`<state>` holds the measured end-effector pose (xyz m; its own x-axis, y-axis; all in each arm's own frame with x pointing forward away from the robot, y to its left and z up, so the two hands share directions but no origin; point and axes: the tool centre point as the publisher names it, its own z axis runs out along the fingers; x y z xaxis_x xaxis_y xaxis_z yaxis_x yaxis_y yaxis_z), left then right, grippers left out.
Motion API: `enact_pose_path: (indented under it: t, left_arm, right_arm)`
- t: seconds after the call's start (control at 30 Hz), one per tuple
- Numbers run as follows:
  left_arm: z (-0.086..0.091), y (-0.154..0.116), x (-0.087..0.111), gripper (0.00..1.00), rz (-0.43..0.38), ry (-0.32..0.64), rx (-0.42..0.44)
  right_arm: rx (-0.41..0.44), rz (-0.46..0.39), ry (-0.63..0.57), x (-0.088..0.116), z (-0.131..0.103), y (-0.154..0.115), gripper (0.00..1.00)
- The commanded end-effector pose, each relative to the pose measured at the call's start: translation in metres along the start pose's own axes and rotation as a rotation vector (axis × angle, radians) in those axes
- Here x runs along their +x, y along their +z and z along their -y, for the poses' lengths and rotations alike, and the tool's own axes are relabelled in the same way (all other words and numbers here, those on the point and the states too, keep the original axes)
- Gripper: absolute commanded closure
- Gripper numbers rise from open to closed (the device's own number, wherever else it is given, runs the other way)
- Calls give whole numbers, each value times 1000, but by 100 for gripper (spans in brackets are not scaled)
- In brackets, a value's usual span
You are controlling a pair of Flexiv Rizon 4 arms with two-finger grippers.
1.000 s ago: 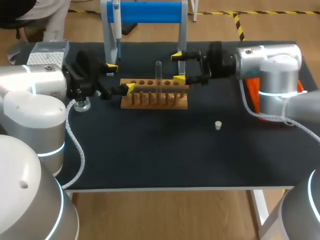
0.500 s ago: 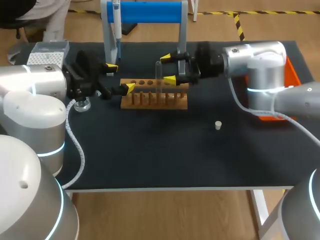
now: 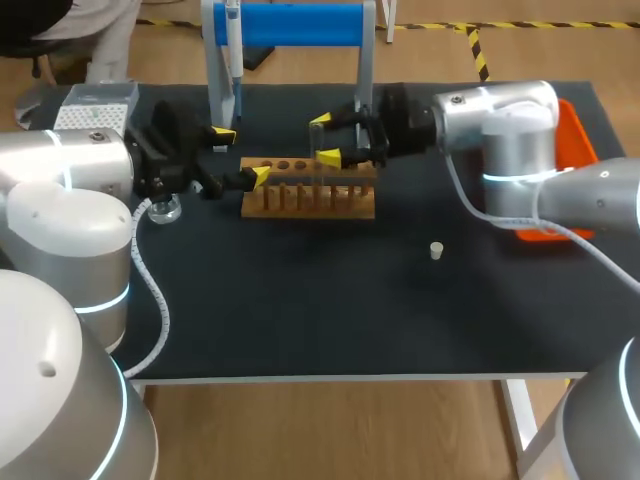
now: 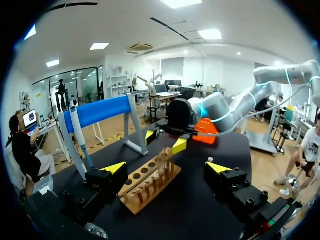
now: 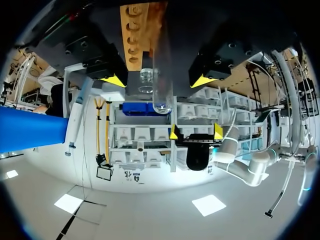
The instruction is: Invert the test tube, pick up the pipette, mount the tip to pipette, aspirate from beaker and dispense into the tube, eject the tip, return the pipette, and cap with the stopper.
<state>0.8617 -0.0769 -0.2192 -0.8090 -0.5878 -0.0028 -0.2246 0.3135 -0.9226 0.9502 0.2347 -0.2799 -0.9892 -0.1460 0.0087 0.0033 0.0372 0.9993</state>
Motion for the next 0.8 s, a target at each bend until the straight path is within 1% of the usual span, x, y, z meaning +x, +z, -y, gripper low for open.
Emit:
enact_pose_path:
  t: [0.03,0.13,0.2,0.37,0.53,0.73,0.8]
  left_arm:
    - [-1,-1,0,0,-2,0,3]
    - [-1,-1,0,0,-2,0,3]
    - [-1,-1,0,0,-2,0,3]
    - [-1,-1,0,0,-2,0,3]
    - [-1,-1,0,0,-2,0,3]
    - [-1,-1,0,0,-2,0,3]
    - [-1,-1,0,0,-2,0,3]
  right_arm:
    - [-5,-4,3,-5,2,5,24]
    - [-6,-5,5,-5,3,7,27]
    - [-5,-6,7,-4,3,8,35]
    - [-6,-4,12,-5,4,10,44]
    - [-6,-1,14,-5,5,11,48]
    - [-12,4,14,-5,5,13,47]
    - [-12,5,15,-5,5,13,50]
